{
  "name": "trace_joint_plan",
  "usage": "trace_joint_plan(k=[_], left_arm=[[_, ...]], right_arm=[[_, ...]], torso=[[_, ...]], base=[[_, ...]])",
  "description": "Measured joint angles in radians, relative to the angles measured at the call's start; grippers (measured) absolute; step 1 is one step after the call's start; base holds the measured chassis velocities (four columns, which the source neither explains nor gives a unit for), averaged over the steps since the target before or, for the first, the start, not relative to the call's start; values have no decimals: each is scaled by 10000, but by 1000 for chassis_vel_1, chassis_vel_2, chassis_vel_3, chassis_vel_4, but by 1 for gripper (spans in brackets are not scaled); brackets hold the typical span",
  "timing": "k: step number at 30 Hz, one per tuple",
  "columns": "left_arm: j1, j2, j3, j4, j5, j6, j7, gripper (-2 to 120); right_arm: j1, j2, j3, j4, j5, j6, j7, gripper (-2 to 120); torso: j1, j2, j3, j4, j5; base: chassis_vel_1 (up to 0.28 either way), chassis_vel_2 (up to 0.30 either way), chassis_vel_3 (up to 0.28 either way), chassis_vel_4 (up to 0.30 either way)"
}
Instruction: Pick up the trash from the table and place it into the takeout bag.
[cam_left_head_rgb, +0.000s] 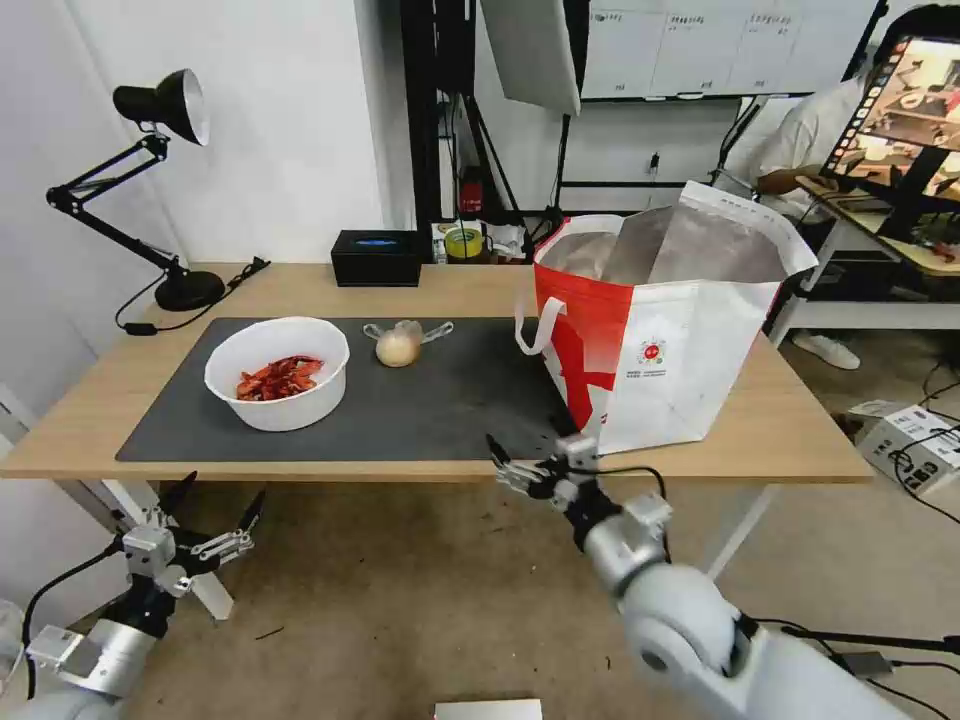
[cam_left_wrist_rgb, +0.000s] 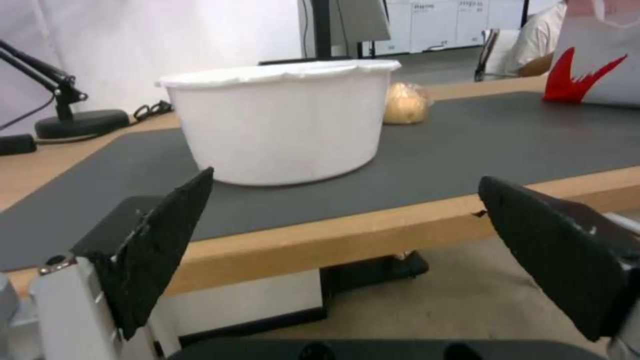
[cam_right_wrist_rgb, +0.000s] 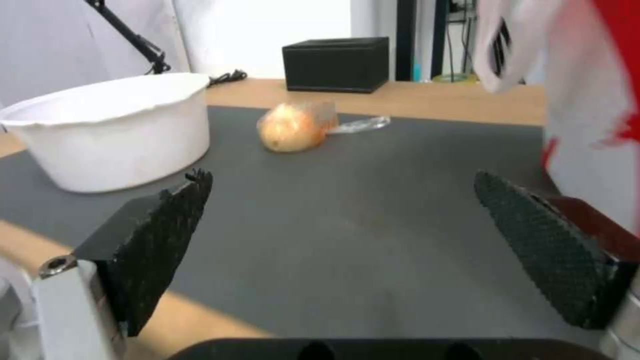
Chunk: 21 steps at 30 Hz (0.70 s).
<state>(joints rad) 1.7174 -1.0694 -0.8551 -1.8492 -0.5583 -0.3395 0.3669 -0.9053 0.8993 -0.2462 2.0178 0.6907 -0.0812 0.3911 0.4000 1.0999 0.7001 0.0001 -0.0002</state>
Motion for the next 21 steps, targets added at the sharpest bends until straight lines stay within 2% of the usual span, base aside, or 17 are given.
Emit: trace_joint_plan(k=[2,6,9,16,21], left_arm=[[-25,11,0,50,-3,-4,-1,100],[-42,14,0,90,-6,-6,-2,100],[-54,2,1,125,-27,-8,-6,100],[-48,2,-33,152,-63,-12,-14,100],[19,77,-169,224,-107,-42,-14,100]], right_arm=[[888,318,-539,-628,254,-1,10,100],[1719,648,-999,-1242,453,0,43,100],[2911,1249,-1639,-2200,877,-12,197,100],[3949,2213,-2161,-3486,1540,-193,502,100],[4949,3347,-2517,-5259,1688,-243,545,100]], torso=[[0,0,0,-1,2],[0,0,0,-2,-1],[1,0,0,1,-2],[1,0,0,0,-1],[0,-1,-1,0,0]], base=[[0,0,0,0],[0,0,0,0],[0,0,0,0],[0,0,0,0],[0,0,0,0]])
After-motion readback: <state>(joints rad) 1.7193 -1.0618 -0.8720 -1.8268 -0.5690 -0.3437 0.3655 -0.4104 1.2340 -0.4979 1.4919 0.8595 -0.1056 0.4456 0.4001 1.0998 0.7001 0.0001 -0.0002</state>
